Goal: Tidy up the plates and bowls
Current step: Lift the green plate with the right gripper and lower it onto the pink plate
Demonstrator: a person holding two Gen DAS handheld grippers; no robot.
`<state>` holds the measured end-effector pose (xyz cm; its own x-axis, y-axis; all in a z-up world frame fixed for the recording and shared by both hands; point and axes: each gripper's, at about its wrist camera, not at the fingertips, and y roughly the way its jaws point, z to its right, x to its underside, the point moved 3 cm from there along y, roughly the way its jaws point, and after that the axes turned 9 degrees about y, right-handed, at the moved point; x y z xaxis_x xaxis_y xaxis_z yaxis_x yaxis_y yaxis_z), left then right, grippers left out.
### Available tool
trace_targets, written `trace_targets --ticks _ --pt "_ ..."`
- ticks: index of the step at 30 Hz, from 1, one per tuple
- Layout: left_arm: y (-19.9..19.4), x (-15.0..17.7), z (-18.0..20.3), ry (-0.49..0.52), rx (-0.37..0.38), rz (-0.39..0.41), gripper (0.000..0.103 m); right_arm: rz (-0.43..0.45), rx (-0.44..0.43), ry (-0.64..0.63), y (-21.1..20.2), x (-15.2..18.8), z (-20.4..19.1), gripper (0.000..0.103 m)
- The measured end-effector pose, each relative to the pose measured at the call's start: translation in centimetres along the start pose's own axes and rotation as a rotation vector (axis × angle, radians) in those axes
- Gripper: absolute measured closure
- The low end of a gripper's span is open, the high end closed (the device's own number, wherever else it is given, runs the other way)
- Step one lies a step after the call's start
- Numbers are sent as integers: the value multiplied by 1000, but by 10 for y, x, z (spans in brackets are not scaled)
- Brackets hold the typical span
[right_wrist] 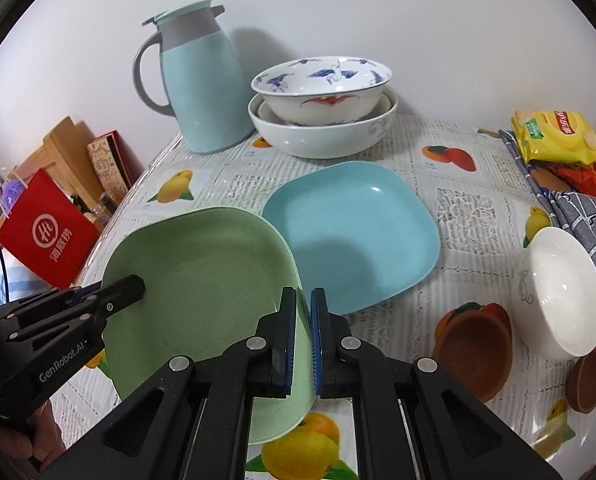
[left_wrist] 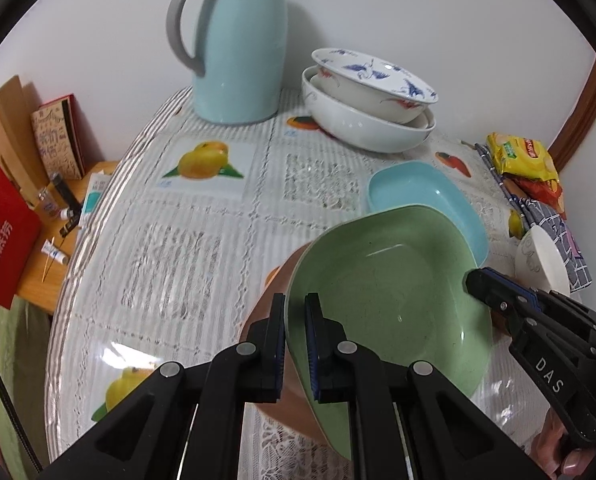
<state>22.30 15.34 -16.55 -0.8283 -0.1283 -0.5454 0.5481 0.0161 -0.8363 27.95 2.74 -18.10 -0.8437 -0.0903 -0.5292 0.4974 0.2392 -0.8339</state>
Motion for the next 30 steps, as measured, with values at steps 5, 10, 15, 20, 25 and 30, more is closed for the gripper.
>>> trace_targets --ticks 5,10,15,20,25,30 --pt "9 8 -3 -8 -1 -24 93 -21 3 -3 10 6 -1 96" --pt "15 12 -4 -2 3 -42 92 -21 1 -9 17 4 -2 96" --pt "22 15 -8 -2 -4 -53 90 -24 4 -36 27 1 -8 95" --pt "22 15 -15 -30 29 -47 85 -48 -12 -49 37 -1 -14 95" --pt "20 16 -14 -34 27 -51 76 -8 -27 -28 21 -3 -9 79" --pt "12 17 -9 -25 22 -30 63 10 -26 -1 -4 2 2 52"
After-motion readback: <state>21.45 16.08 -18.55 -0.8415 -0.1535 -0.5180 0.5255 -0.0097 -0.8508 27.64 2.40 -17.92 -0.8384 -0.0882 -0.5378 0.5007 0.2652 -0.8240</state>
